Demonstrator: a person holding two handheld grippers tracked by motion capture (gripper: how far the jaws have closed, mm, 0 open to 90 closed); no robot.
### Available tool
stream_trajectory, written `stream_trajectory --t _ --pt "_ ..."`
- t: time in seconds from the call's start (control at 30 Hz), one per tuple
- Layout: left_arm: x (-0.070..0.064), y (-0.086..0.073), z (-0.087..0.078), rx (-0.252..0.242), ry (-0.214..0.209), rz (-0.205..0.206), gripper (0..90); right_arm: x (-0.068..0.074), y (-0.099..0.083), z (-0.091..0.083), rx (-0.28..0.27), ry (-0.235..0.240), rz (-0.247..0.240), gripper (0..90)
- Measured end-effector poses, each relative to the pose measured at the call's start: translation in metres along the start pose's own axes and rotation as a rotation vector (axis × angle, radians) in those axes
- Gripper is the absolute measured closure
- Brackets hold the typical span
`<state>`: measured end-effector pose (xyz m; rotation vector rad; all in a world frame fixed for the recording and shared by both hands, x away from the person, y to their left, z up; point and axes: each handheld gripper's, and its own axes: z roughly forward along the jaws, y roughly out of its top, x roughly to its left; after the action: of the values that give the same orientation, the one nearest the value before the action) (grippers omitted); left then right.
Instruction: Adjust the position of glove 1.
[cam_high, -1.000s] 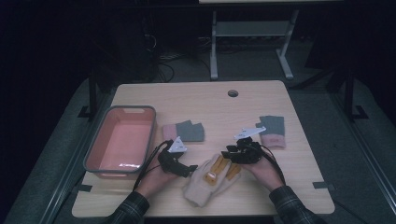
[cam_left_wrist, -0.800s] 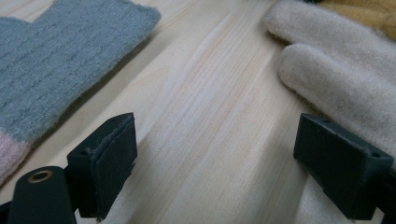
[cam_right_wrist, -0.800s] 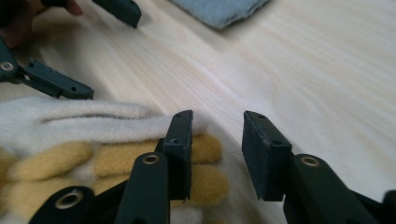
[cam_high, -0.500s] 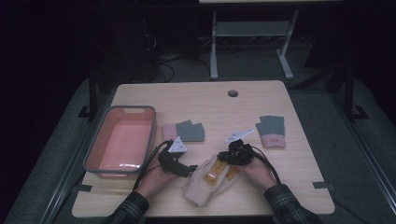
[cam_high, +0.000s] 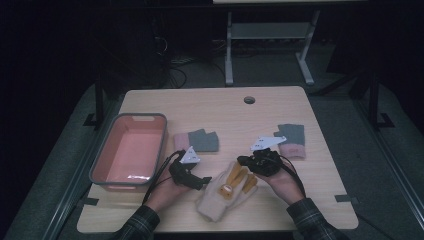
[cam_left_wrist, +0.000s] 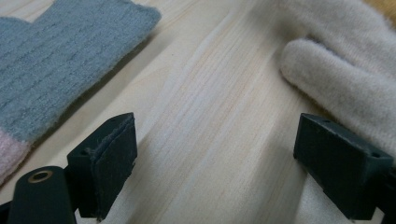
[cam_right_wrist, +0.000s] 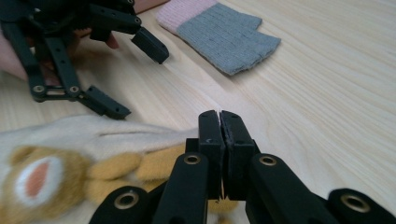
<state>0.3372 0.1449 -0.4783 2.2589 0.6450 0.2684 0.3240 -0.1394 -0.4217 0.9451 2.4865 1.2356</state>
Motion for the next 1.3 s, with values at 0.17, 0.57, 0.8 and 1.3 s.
stream_trajectory --t 0.17,0.57,0.8,1.3 --pt "0.0 0.0 0.0 0.0 -0.001 -0.003 12.7 0.003 0.0 -0.019 -0.038 -0.013 0.0 88.2" --pt "0.0 0.0 -0.001 0.007 0.001 0.004 12.7 0.021 0.002 -0.052 -0.07 -0.048 -0.039 88.2" --pt "0.0 0.0 0.0 0.0 0.003 0.0 12.7 0.013 -0.011 -0.044 0.017 -0.079 -0.002 87.6" --pt "0.0 0.0 0.0 0.003 0.002 0.006 12.7 -0.011 -0.038 -0.005 0.171 -0.096 0.039 55.7"
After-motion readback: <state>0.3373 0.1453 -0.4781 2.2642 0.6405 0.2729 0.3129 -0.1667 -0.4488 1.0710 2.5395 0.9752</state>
